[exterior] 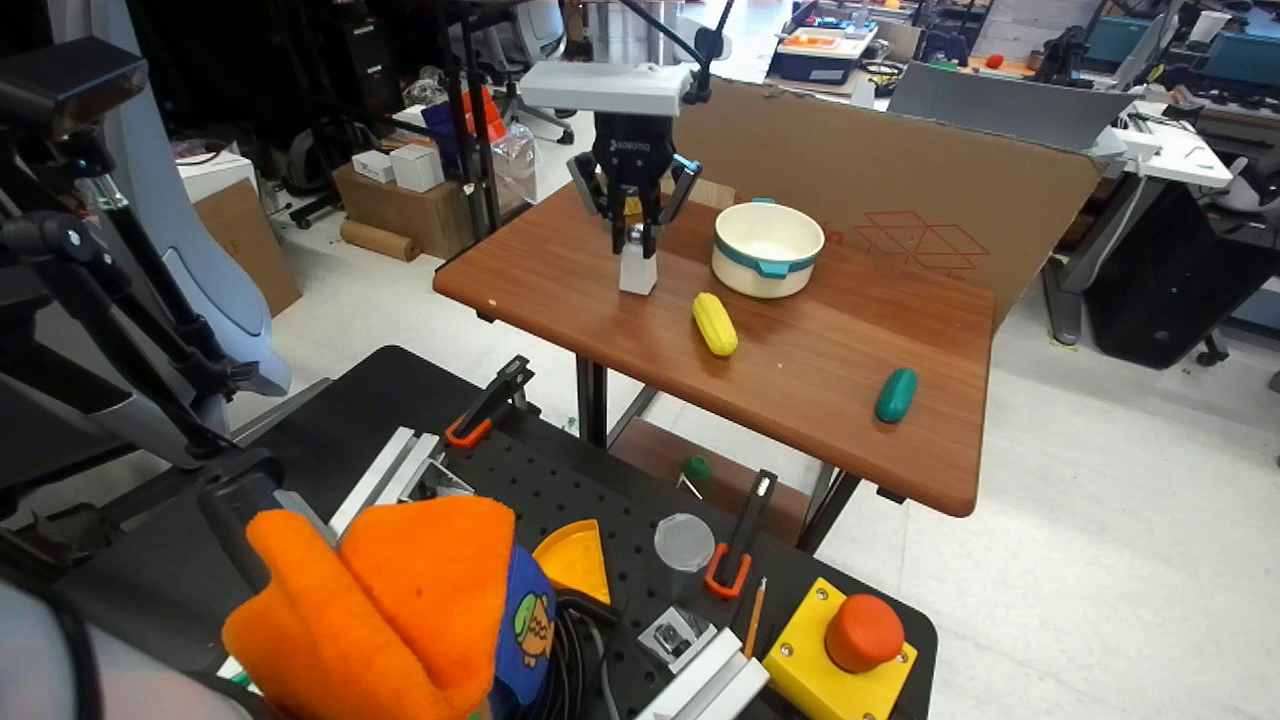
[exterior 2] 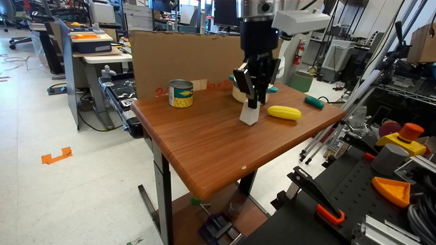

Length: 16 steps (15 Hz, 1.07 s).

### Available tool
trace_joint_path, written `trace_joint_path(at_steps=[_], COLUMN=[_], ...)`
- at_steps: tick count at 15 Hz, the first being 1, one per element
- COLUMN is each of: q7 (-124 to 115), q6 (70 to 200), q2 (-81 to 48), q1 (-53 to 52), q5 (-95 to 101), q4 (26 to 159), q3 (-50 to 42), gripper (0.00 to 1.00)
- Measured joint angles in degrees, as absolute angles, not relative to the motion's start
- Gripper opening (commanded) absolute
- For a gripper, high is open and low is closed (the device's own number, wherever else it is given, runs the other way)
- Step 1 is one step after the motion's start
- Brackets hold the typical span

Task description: Move the salt shaker to the left

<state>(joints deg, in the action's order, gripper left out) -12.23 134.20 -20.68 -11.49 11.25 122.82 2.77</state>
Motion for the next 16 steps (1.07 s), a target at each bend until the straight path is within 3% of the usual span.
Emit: trace_joint_path(at_steps=[8,16], q7=[-12.66,-5.71], q6=[134.29,134.95], q2=[-17.76,-7.7], q1=[-12.87,-12.95], q5=[13.21,-0.73], q4=[126.33,132.95], q3=[4.64,12.73], gripper=[0.16,0.16])
